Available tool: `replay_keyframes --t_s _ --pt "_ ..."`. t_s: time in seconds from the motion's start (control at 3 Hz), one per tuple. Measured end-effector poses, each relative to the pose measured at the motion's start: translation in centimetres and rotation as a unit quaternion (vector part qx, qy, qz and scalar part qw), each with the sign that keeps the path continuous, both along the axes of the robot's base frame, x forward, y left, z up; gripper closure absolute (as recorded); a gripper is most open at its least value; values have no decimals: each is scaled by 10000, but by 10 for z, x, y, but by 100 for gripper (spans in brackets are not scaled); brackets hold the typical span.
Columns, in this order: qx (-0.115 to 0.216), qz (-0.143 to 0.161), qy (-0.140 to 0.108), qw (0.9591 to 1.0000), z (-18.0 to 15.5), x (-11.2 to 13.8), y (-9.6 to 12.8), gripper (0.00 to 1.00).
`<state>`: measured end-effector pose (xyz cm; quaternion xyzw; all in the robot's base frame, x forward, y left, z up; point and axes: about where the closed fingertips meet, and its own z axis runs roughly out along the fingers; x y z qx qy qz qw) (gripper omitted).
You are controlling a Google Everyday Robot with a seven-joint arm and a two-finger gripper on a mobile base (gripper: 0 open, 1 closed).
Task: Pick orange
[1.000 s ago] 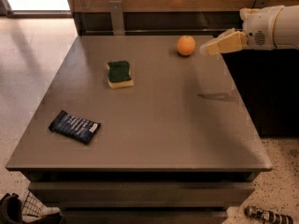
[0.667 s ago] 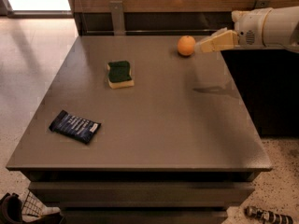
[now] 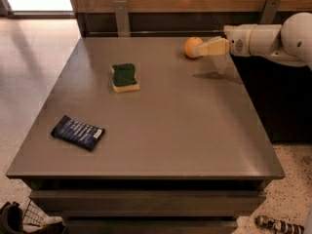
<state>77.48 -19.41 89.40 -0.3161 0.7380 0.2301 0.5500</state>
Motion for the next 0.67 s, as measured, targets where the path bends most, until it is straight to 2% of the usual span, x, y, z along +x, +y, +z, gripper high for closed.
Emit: replay_keyframes --t_s 0.67 --pt "271 -14 84 9996 -32 39 3 0"
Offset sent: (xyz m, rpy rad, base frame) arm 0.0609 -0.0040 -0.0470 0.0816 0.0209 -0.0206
